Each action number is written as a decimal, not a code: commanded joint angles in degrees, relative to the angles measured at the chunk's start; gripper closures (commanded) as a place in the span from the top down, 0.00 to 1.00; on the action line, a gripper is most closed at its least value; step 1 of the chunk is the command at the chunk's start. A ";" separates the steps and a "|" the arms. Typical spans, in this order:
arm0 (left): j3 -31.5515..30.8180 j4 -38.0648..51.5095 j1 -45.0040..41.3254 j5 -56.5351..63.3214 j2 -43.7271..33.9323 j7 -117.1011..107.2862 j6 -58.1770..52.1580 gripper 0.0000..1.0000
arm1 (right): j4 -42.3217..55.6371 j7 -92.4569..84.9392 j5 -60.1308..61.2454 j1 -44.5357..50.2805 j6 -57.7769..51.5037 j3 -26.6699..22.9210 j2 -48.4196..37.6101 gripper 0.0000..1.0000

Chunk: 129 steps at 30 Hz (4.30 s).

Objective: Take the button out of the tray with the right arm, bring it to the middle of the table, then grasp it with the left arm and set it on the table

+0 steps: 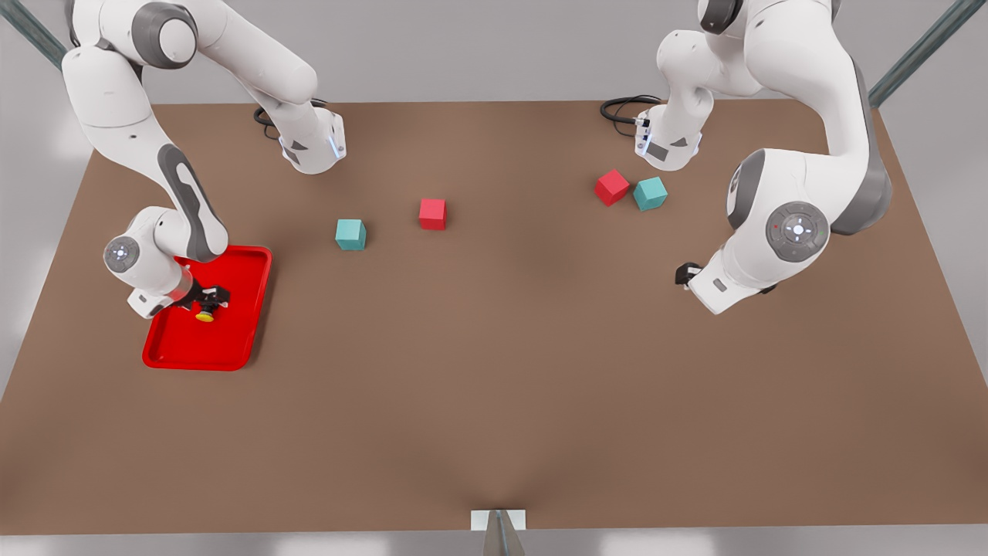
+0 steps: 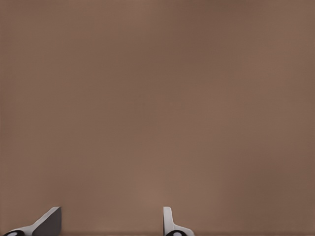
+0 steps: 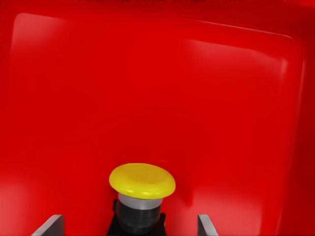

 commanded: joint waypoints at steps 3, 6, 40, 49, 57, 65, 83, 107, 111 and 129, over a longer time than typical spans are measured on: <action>0.02 0.03 0.00 0.04 -0.06 -0.14 0.06 1.00 | 0.77 -0.46 0.15 0.23 0.86 0.03 1.80 1.00; 0.02 0.03 0.00 0.04 -0.06 -0.14 0.06 1.00 | 1.39 -0.73 0.15 -0.12 0.51 0.03 1.63 1.00; 0.02 0.11 -0.35 0.04 0.73 -0.40 0.14 1.00 | 63.08 77.31 7.53 52.79 -40.18 16.38 24.91 0.40; 0.02 0.11 -0.35 0.04 0.73 -0.40 0.14 1.00 | 73.81 92.52 7.53 64.57 -28.58 7.15 37.40 0.42; 0.02 0.20 -0.44 0.21 0.73 -0.40 0.14 1.00 | 73.11 92.61 7.62 63.78 -26.55 6.89 35.30 1.00; -0.24 0.29 -22.67 -20.26 20.24 -53.49 26.94 1.00 | 41.74 25.03 8.67 26.07 -55.12 13.13 -15.59 1.00; -2.79 -7.97 -24.17 -12.27 30.17 -13.93 54.99 1.00 | 50.96 25.90 0.50 23.26 -54.86 12.60 -9.88 1.00; -2.88 -5.16 -23.64 -15.87 32.19 -24.13 53.76 0.67 | 51.40 25.90 0.94 23.35 -54.42 12.69 -9.36 1.00; -2.88 -5.16 -23.64 -15.87 32.28 -24.13 53.76 0.53 | 51.40 25.99 1.02 23.61 -54.07 12.69 -9.27 1.00; -0.51 -2.70 -23.99 -7.09 31.14 -25.97 40.75 0.52 | 51.31 26.26 0.76 24.23 -54.07 12.78 -9.18 1.00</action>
